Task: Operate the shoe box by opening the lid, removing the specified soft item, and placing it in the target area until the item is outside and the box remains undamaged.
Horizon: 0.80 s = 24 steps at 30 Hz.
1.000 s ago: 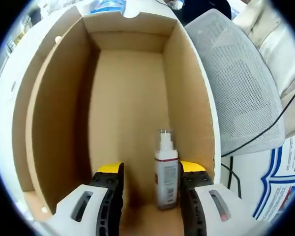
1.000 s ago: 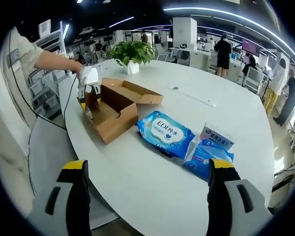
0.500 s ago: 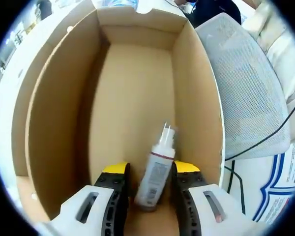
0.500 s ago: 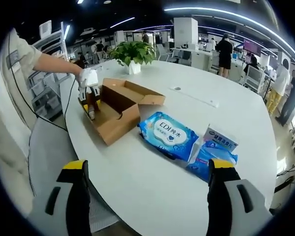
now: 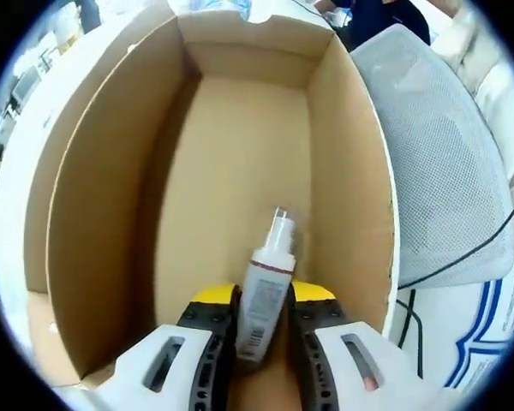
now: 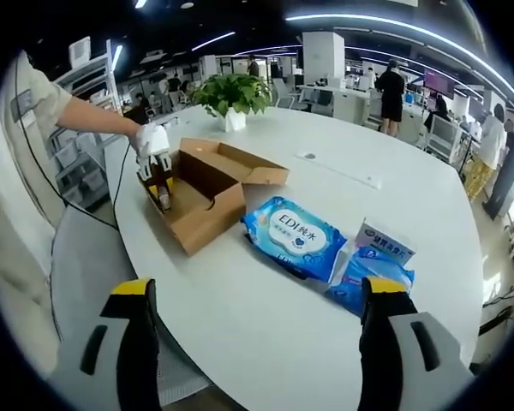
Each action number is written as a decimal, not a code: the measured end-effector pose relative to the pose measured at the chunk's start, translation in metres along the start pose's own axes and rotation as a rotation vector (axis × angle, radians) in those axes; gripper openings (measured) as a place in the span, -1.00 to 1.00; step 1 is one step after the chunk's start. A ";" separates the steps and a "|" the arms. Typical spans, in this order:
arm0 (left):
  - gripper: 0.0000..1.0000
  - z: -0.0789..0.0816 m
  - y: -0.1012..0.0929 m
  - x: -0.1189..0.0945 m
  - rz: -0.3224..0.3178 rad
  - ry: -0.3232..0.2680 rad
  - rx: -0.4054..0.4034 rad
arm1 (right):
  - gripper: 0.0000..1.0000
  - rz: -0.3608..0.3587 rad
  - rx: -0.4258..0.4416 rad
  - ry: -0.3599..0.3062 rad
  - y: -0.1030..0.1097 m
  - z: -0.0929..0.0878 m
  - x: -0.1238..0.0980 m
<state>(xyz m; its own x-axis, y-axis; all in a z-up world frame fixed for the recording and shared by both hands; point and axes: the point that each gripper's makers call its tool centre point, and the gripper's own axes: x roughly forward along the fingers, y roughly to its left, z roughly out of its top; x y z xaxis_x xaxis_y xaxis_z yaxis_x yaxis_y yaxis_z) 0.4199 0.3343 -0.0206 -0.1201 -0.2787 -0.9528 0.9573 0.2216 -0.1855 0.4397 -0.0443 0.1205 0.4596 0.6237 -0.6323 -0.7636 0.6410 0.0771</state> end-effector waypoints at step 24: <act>-0.68 0.025 -0.003 -0.027 0.071 -0.090 -0.067 | 0.72 0.024 -0.043 -0.106 0.011 0.021 -0.004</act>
<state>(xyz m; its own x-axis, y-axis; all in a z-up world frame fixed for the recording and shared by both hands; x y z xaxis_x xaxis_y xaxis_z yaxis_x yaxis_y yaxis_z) 0.4265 0.3175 0.0119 -0.0253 -0.3423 -0.9392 0.9426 0.3048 -0.1365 0.4390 -0.0304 0.1397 0.4849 0.6834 -0.5458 -0.7924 0.6074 0.0566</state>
